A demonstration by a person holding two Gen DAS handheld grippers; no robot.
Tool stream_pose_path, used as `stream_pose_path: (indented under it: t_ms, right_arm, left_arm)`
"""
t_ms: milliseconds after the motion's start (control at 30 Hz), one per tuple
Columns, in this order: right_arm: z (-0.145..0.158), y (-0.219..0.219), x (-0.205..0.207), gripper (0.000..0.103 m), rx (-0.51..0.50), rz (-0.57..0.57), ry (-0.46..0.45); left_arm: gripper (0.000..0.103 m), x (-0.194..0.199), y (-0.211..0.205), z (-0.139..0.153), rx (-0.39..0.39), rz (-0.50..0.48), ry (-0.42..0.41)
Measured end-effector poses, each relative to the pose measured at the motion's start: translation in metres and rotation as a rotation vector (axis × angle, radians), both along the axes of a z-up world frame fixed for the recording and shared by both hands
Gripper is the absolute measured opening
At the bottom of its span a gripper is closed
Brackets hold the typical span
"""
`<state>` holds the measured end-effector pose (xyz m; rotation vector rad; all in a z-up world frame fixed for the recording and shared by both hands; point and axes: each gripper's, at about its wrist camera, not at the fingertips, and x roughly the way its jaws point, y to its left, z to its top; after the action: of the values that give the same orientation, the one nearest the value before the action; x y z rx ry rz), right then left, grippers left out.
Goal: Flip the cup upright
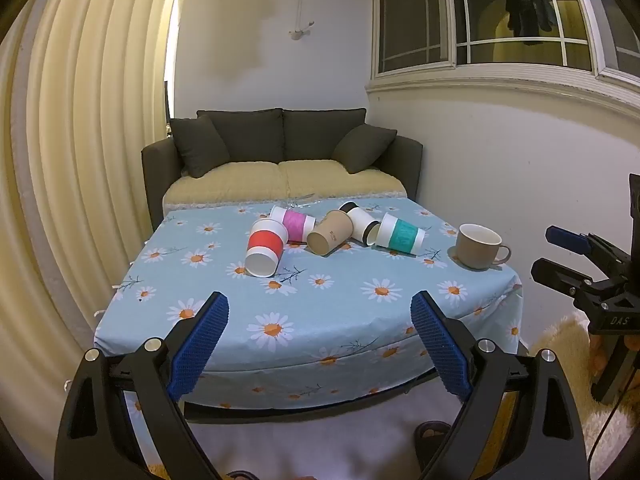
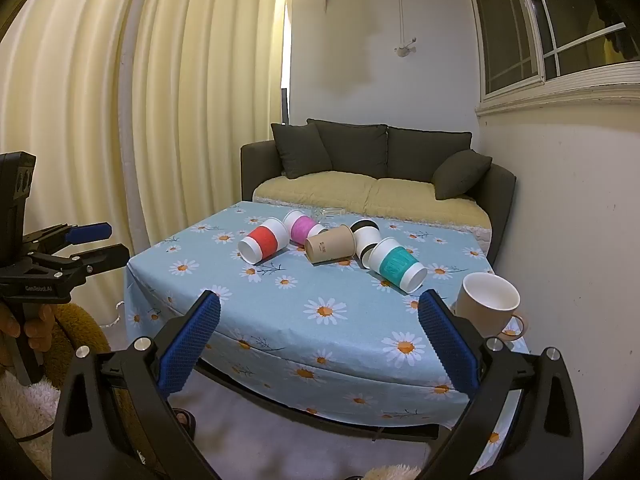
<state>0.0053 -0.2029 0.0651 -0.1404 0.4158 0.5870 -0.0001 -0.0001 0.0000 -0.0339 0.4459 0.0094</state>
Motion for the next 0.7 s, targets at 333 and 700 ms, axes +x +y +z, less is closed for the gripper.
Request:
stream_pose_path:
  t_ms: [333,700]
  right_arm:
    - [-0.0004,-0.0009,-0.0001,0.098,-0.004,0.0,-0.002]
    - [0.0,-0.0018,-0.0006,0.098,-0.006,0.0,-0.003]
  left_arm:
    - [0.09,0.0009,0.001,-0.0021,-0.004,-0.001,-0.001]
    - [0.09,-0.0009,0.002,-0.0008,-0.007,0.001,0.0]
